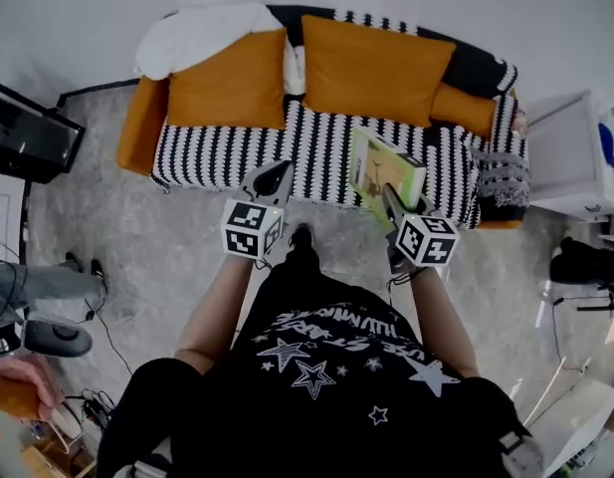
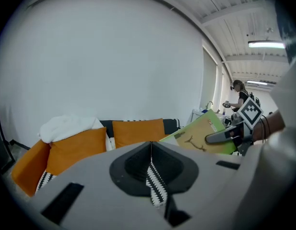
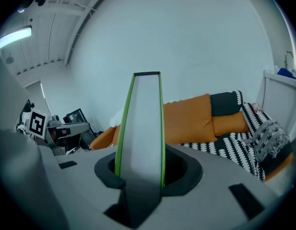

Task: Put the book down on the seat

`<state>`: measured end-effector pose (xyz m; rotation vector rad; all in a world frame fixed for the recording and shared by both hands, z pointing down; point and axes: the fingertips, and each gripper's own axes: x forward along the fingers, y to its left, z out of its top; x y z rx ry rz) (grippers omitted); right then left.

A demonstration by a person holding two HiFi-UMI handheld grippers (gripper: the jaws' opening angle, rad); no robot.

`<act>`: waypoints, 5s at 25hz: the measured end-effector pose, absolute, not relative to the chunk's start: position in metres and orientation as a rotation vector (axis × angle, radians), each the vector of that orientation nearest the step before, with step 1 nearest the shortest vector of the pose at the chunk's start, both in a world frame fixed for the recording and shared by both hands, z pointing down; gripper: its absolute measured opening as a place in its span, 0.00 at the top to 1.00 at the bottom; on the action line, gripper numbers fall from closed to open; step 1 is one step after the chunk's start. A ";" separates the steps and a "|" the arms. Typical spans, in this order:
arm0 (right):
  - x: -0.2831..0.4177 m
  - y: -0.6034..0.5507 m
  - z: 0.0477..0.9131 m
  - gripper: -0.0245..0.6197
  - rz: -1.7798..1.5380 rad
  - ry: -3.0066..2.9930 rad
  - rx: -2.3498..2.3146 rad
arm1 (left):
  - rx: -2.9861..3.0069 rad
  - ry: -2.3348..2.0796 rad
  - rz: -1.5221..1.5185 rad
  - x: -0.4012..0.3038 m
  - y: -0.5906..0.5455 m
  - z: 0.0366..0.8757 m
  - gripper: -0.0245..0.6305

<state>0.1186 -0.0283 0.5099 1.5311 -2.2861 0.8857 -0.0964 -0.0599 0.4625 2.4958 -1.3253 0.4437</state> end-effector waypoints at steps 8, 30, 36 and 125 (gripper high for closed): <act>0.102 -0.078 0.528 0.74 0.809 -2.144 1.547 | 2.518 -1.201 0.452 -0.115 -0.114 0.472 0.95; 0.113 -0.147 0.614 0.74 0.546 -1.952 1.034 | 2.446 -1.165 0.501 -0.115 -0.183 0.503 0.95; 0.124 -0.173 0.655 0.74 0.564 -1.932 0.868 | 2.346 -1.193 0.537 -0.096 -0.209 0.529 0.95; 0.056 -0.281 0.555 0.67 0.335 -2.122 0.813 | 2.528 -1.123 0.429 -0.056 -0.270 0.477 0.95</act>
